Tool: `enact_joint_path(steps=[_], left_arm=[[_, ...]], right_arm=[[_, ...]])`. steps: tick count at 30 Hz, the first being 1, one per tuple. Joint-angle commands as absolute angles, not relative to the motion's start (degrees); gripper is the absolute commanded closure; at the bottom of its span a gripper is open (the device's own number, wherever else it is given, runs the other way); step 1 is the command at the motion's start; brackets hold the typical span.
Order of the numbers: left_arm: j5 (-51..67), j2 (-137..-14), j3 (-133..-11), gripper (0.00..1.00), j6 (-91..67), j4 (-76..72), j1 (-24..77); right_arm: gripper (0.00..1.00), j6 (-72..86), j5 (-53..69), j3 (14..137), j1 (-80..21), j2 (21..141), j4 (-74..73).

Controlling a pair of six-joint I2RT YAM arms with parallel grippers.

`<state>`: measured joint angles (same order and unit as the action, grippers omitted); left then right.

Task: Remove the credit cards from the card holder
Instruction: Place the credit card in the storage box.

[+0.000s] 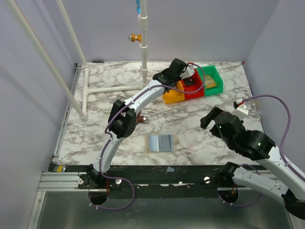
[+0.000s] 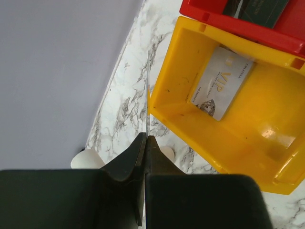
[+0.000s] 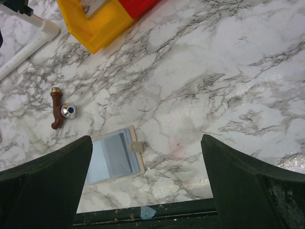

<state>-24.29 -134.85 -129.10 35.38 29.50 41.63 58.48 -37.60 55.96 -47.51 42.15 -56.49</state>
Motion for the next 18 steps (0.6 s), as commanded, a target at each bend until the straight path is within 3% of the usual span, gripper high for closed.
enact_joint_path(steps=[1,18], left_arm=[[-19.5,-137.9,-131.2,1.0,35.3,29.1,40.5],[-15.3,-143.3,-135.4,1.0,33.9,30.0,38.3]], right_arm=[[0.0,59.2,-39.0,56.5,-47.3,43.6,-57.5],[0.0,56.7,-38.5,56.4,-47.3,47.7,-53.8]])
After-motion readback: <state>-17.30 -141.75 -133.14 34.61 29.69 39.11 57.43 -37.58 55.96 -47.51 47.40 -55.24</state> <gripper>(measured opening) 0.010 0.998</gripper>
